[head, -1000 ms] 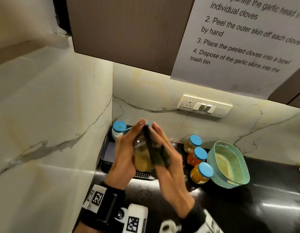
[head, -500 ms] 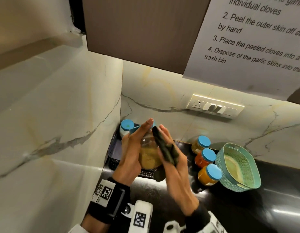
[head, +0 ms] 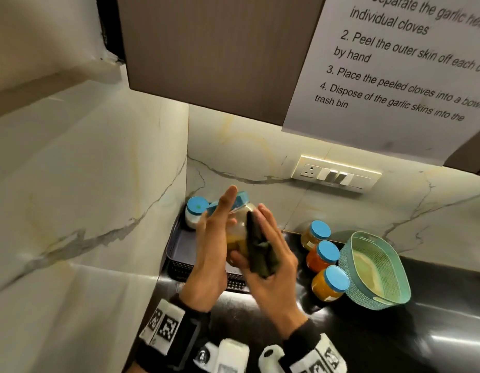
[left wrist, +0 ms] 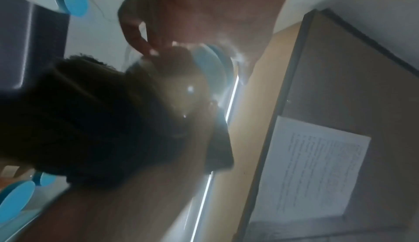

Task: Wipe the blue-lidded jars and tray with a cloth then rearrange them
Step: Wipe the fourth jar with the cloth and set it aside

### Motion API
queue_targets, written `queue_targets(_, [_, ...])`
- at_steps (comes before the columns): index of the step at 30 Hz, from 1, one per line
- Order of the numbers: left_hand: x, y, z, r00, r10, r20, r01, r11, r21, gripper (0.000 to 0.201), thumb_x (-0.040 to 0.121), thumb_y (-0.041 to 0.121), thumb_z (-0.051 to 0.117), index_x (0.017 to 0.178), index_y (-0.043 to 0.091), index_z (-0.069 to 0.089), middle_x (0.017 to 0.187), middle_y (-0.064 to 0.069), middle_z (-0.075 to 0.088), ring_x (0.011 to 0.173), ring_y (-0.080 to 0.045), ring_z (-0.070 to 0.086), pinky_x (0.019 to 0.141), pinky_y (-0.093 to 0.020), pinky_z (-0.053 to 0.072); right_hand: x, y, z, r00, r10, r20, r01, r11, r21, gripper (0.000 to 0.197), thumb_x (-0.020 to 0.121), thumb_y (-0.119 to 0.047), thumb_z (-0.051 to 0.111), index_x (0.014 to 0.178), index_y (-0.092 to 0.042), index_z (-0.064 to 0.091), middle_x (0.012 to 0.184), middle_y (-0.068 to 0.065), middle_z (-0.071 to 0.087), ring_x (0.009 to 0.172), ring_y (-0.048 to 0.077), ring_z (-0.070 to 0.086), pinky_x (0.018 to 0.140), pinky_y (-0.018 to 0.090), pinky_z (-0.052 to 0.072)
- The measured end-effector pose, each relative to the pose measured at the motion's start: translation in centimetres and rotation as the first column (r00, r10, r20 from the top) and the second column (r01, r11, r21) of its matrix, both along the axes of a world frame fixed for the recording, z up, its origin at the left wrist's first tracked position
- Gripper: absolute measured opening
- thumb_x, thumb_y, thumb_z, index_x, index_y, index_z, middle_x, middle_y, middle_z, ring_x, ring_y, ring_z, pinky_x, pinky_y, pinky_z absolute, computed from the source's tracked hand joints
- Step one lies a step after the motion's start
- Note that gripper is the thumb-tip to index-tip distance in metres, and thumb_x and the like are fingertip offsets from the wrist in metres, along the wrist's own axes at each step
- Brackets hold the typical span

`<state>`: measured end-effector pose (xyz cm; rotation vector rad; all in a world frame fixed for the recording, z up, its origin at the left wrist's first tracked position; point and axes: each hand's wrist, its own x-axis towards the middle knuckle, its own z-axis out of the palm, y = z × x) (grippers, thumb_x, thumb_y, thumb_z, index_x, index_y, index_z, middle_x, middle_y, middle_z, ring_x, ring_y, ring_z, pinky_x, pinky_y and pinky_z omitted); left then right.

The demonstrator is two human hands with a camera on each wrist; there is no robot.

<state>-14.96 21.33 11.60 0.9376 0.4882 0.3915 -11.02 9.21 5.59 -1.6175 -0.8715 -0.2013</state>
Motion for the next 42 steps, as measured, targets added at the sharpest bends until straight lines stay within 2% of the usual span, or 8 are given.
queue_targets(4, [0.7,1.0,0.0,0.994,-0.113,-0.008,0.113,0.994,0.003,0.073,0.045,0.062,0.095,0.1,0.019,0.073,0.101,-0.01,0.079,0.1,-0.031,0.074,0.087,-0.041,0.059,0.4,-1.7,3.0,0.86,0.133,-0.492,-0.026,0.976,0.218,0.075,0.061,-0.063,0.092,0.127,-0.036,0.07,0.128,-0.004,0.074,0.122,0.02,0.07,0.093,0.034,0.062])
queue_targets(9, [0.6,0.5,-0.5,0.994,-0.096,0.043,0.096,0.995,0.017,0.082,0.045,0.06,0.085,0.106,0.007,0.076,0.101,-0.017,0.08,0.086,-0.03,0.077,0.08,-0.041,0.064,-1.7,-0.2,1.4,0.885,0.078,-0.46,0.03,0.974,0.223,0.084,0.079,-0.059,0.081,0.144,-0.011,0.057,0.134,0.008,0.07,0.127,0.028,0.067,0.1,0.037,0.06])
queue_targets(14, [1.1,0.0,-1.1,0.997,-0.049,0.055,0.039,0.983,0.178,0.075,0.044,0.067,0.081,0.106,0.025,0.072,0.091,0.008,0.082,0.089,-0.017,0.078,0.087,-0.042,0.064,0.3,0.1,4.7,0.826,0.085,-0.558,0.014,0.985,0.171,0.023,0.096,-0.049,0.064,0.108,-0.036,0.078,0.107,-0.002,0.08,0.105,0.02,0.076,0.085,0.032,0.063])
queue_targets(18, [1.1,-0.1,-0.4,0.995,-0.025,0.097,0.008,0.986,0.167,0.066,0.047,0.061,0.084,0.101,0.025,0.073,0.089,0.006,0.081,0.084,-0.015,0.078,0.082,-0.04,0.063,1.2,0.9,7.5,0.842,0.129,-0.524,-0.065,0.988,0.138,0.019,0.102,-0.038,0.056,0.105,-0.032,0.073,0.099,-0.007,0.081,0.097,0.014,0.077,0.081,0.028,0.063])
queue_targets(24, [1.0,1.3,-0.7,0.999,0.013,0.037,-0.011,0.998,-0.057,0.062,0.06,0.044,0.097,0.105,0.006,0.074,0.108,-0.022,0.078,0.099,-0.039,0.075,0.086,-0.048,0.064,-2.5,0.6,3.3,0.966,0.115,-0.233,-0.1,0.992,0.072,0.069,0.094,-0.006,0.055,0.147,-0.051,0.052,0.158,-0.005,0.052,0.15,0.028,0.045,0.115,0.061,0.045])
queue_targets(29, [0.8,-0.4,-1.3,0.998,-0.007,0.057,0.01,0.999,-0.047,0.06,0.064,0.049,0.089,0.108,0.01,0.076,0.108,-0.018,0.079,0.106,-0.04,0.075,0.098,-0.054,0.059,1.8,1.5,7.7,0.87,0.12,-0.478,-0.082,0.992,0.1,0.021,0.094,-0.036,0.059,0.107,-0.026,0.073,0.091,-0.003,0.08,0.088,0.016,0.077,0.075,0.024,0.061])
queue_targets(36, [1.4,1.3,-1.5,0.998,-0.003,0.066,0.014,0.985,-0.171,0.113,0.035,0.06,0.102,0.122,-0.004,0.07,0.12,-0.033,0.07,0.11,-0.049,0.068,0.105,-0.063,0.053,-3.1,0.2,2.4,0.998,0.067,-0.005,-0.067,0.989,-0.129,0.077,0.092,-0.008,0.051,0.154,-0.052,0.037,0.165,-0.024,0.036,0.162,0.012,0.017,0.129,0.049,0.019])
queue_targets(42, [1.7,-0.6,-2.3,0.996,0.033,0.082,-0.021,0.99,-0.141,0.071,0.052,0.069,0.094,0.102,0.021,0.083,0.116,-0.017,0.078,0.113,-0.042,0.072,0.1,-0.058,0.056,2.1,1.2,6.0,0.896,0.217,-0.387,-0.187,0.976,0.115,0.042,0.103,-0.014,0.059,0.14,-0.033,0.063,0.136,0.001,0.071,0.129,0.024,0.066,0.102,0.041,0.059])
